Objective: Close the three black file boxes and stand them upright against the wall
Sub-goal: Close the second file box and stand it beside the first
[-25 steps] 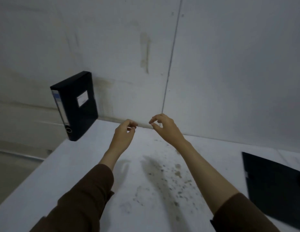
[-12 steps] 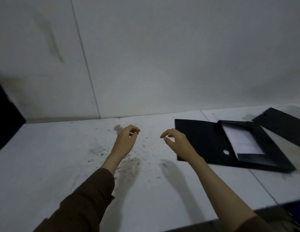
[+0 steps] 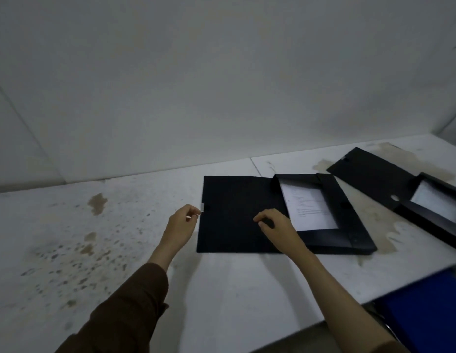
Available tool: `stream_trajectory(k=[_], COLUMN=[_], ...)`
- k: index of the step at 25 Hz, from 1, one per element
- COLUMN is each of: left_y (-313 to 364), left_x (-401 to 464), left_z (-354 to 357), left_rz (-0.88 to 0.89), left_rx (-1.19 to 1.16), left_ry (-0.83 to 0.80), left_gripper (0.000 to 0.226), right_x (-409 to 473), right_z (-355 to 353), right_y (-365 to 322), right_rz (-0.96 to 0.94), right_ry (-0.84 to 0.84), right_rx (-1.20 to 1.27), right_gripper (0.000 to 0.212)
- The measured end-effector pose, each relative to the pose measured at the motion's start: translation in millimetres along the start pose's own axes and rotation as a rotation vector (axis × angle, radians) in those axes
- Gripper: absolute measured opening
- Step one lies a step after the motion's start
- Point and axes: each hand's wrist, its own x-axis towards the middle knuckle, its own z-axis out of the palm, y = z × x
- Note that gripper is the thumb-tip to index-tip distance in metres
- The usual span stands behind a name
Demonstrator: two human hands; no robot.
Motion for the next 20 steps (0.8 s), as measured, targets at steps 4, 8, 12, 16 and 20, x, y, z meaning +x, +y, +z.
stream_trajectory(k=[4, 8, 12, 16, 20], left_y=[-4.3, -15.3, -18.6, -10.8, 7.8], left_x=[-2.0, -6.9, -11.6, -20.4, -24.3], left_z=[37.7, 70.2, 100.1, 125.6, 153.4], left_rz=[-0.082, -0.171, -0.334, -0.466, -0.624], left_rx=[0.055, 0.165, 0.245, 0.278, 0.181], left_ry=[-0.076, -0.206, -0.168, -0.075, 0.070], left_gripper=[0.020, 0.028, 0.037, 0.047, 0.060], right_x=[4.5, 10.6, 19.8, 24.7, 31.9], right_z=[-16.4, -19.1, -21.4, -20.8, -16.5], right_y=[37.7, 68.9, 106.5, 135.7, 152.5], right_rz=[0.055, 0.063, 0.094, 0.044, -0.101], right_ry=[0.031, -0.021, -0.220, -0.415, -0.416], right_rx=[-0.031, -0.143, -0.400, -0.649, -0.739], right_gripper=[0.019, 0.029, 0.043, 0.058, 0.060])
